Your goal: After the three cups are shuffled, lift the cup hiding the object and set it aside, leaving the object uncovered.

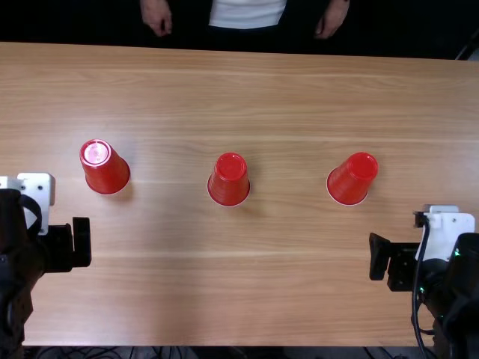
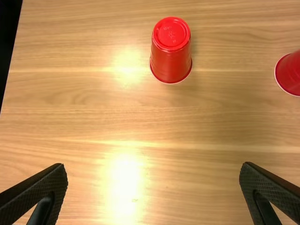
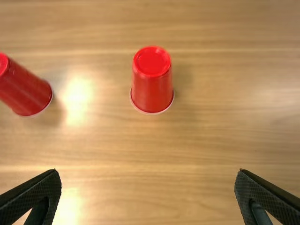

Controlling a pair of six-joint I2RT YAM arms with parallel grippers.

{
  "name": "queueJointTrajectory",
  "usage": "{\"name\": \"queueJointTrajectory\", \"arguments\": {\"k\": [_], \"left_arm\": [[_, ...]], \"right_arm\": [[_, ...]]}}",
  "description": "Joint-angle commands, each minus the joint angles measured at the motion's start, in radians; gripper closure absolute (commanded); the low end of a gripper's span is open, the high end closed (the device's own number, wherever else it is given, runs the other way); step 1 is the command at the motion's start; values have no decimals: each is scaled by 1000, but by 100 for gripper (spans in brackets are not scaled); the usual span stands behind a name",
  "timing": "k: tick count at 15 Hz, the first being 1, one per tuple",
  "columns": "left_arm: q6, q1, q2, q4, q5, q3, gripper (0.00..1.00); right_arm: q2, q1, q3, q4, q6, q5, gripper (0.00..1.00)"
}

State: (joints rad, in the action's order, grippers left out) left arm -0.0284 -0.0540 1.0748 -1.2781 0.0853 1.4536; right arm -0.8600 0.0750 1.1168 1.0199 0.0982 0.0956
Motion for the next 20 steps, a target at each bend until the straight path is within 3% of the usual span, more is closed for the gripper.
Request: {"name": "queueJointTrajectory", "arguments": {"k": [1, 7, 10, 20], "left_arm": [[-7, 2, 36, -1, 5, 48, 0], [-8, 8, 191, 1, -12, 94, 0], [-8, 48, 269, 2, -10, 99, 0], [6, 48, 521, 251, -8, 123, 0]], "right_arm": [[-22, -27, 51, 21, -8, 2, 0], [-148, -29, 136, 121, -6, 2, 0], [-194, -29, 160, 111, -6, 2, 0], [-234, -27, 158, 76, -15, 0, 0]]}}
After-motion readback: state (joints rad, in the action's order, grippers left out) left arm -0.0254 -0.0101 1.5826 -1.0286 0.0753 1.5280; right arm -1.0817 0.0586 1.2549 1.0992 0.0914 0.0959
